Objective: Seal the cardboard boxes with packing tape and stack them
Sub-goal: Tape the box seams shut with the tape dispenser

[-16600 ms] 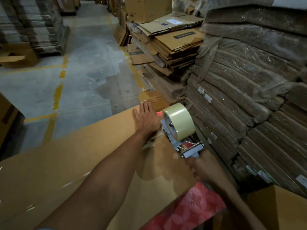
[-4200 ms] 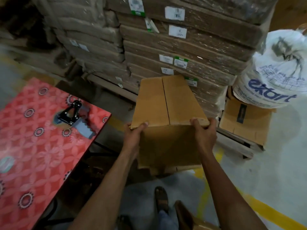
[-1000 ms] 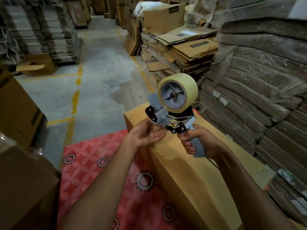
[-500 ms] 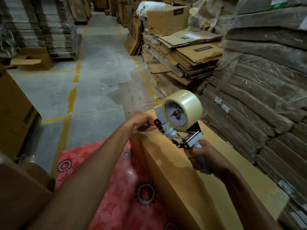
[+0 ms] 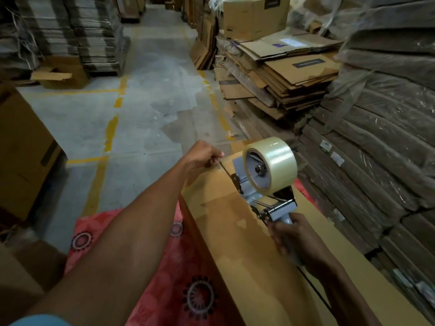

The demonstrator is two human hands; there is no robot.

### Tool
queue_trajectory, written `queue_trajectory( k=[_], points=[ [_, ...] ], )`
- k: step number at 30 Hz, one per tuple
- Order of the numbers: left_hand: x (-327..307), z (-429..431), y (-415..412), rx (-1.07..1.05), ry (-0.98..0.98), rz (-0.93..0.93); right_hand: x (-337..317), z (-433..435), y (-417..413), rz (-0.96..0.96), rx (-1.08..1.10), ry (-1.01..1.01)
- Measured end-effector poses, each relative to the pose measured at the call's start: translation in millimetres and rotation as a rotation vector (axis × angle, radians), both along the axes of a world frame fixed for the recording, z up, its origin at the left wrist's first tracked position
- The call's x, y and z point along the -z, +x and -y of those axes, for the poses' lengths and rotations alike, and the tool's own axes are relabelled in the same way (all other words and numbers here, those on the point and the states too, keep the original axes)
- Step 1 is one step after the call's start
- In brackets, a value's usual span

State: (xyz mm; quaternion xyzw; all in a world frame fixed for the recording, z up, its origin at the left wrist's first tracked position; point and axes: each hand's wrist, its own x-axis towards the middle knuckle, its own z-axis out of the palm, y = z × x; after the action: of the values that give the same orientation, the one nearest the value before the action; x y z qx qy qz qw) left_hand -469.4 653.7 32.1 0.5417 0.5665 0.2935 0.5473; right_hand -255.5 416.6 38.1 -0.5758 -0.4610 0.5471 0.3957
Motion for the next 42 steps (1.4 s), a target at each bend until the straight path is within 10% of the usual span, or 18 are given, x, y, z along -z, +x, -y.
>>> queue_trajectory(
  k=[17, 25, 31, 36, 42],
  points=[
    [43, -24, -5, -0.142, -0.015, -0.020, 9, -34, -9, -0.039, -0.041, -0.152],
    [38, -24, -1, -0.057, -0.079, -0.353, 11, -33, -12, 0.038, -0.026, -0.152],
    [27, -2, 17, -0.162, 0.335, -0.632, 7, -32, -13, 0.048, 0.009, -0.167],
    [37, 18, 14, 0.010, 0.490, -0.495, 7, -32, -14, 0.048, 0.023, -0.179],
    [21, 27, 21, 0.421, 0.347, -1.007, 3, -35, -14, 0.084, 0.028, -0.178]
  ],
)
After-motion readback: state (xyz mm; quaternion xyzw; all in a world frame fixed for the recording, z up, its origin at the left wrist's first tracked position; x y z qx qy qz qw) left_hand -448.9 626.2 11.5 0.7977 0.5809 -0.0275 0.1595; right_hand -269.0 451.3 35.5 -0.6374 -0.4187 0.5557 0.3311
